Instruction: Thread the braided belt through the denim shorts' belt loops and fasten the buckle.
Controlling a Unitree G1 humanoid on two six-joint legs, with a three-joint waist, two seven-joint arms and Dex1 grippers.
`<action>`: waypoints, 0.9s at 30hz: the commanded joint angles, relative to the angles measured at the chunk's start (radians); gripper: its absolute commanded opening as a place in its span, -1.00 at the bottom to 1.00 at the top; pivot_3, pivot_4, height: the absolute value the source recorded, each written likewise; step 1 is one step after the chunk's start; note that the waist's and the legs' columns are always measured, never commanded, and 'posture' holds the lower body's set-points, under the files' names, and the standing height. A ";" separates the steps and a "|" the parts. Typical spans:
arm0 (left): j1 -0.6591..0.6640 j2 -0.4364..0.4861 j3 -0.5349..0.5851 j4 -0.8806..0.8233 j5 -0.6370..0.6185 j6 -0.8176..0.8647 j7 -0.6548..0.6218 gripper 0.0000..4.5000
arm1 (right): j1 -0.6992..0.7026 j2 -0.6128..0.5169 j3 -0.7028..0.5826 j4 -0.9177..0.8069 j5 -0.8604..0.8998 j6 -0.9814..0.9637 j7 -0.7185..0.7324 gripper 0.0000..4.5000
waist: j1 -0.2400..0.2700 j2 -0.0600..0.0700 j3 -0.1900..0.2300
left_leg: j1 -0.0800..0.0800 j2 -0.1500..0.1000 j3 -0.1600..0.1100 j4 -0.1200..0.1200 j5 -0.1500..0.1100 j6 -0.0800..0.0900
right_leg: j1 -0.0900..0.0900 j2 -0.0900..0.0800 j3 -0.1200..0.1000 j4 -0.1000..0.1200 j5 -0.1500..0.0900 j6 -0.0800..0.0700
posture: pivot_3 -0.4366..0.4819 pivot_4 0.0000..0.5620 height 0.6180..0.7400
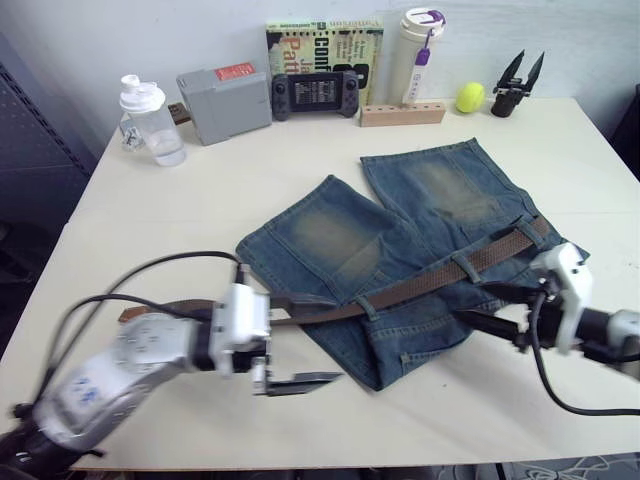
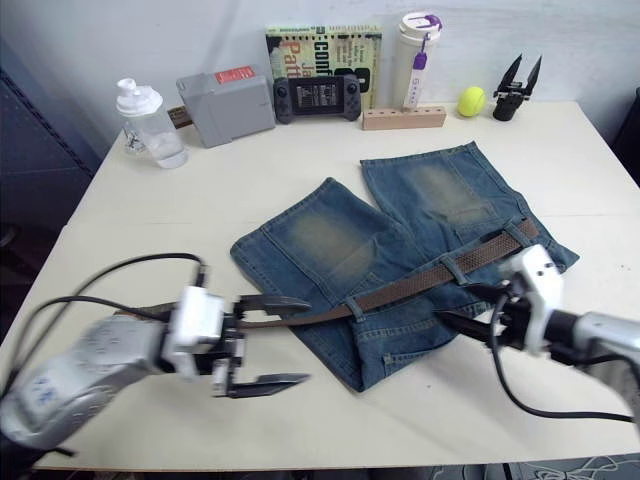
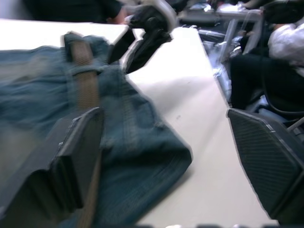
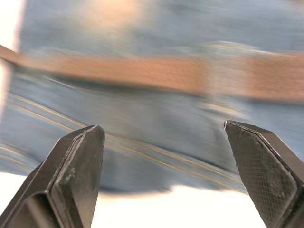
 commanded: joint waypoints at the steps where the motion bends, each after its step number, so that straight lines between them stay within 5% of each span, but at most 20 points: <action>1: -0.011 -0.046 -0.025 0.042 0.123 -0.043 0.022 1.00 | -0.050 0.055 0.063 0.126 -0.110 -0.057 -0.087 0.92 | -0.006 -0.007 -0.002 | 0.000 0.000 0.000 0.000 0.000 0.000 | 0.002 0.000 0.000 0.000 0.000 0.000 | -0.05 -0.47 0.76; 4: -0.004 -0.069 -0.014 0.062 0.197 -0.092 0.047 0.65 | -0.083 0.074 0.076 0.174 -0.119 -0.069 -0.085 0.56 | -0.011 -0.011 -0.004 | 0.000 0.002 -0.002 0.000 0.000 0.000 | 0.002 0.000 0.000 0.000 0.000 0.000 | -0.05 -0.47 0.76; 10: 0.106 0.052 0.127 0.000 0.198 -0.119 0.015 -0.45 | -0.070 0.109 0.053 0.113 -0.005 -0.029 0.022 -0.66 | -0.021 -0.012 -0.005 | 0.002 0.007 -0.009 0.001 0.000 0.000 | 0.001 0.000 -0.001 0.000 0.000 -0.001 | -0.05 -0.47 0.76; 12: 0.175 0.128 0.216 -0.036 0.125 -0.101 -0.038 -0.46 | -0.028 0.124 0.031 0.009 0.074 0.038 0.081 -0.97 | -0.026 -0.011 -0.005 | 0.004 0.009 -0.009 0.000 0.000 0.000 | 0.001 0.001 -0.001 0.000 0.000 -0.002 | -0.05 -0.47 0.76; 17: 0.322 0.334 0.363 0.029 -0.001 -0.198 -0.271 -0.46 | 0.122 0.141 0.001 -0.380 0.239 0.341 0.173 -0.97 | -0.029 -0.010 -0.005 | 0.005 0.015 -0.011 -0.002 -0.001 -0.005 | -0.002 0.002 -0.001 0.004 -0.004 -0.009 | -0.05 -0.47 0.76; 21: 0.262 0.334 0.431 0.279 0.008 -0.288 -0.315 -0.46 | 0.146 0.202 0.008 -0.627 0.263 0.566 0.113 -0.97 | -0.020 -0.006 -0.005 | 0.007 0.014 -0.010 -0.002 -0.002 -0.006 | -0.001 0.002 -0.005 0.006 -0.005 -0.011 | -0.05 -0.47 0.76; 27: -0.043 0.283 0.395 0.828 0.297 -0.711 -0.096 -0.46 | 0.080 0.349 0.100 -0.794 0.176 0.822 -0.012 -0.97 | -0.002 0.000 -0.008 | 0.009 0.010 -0.010 -0.002 0.000 -0.007 | -0.001 0.001 -0.003 0.008 -0.005 -0.011 | -0.05 -0.47 0.76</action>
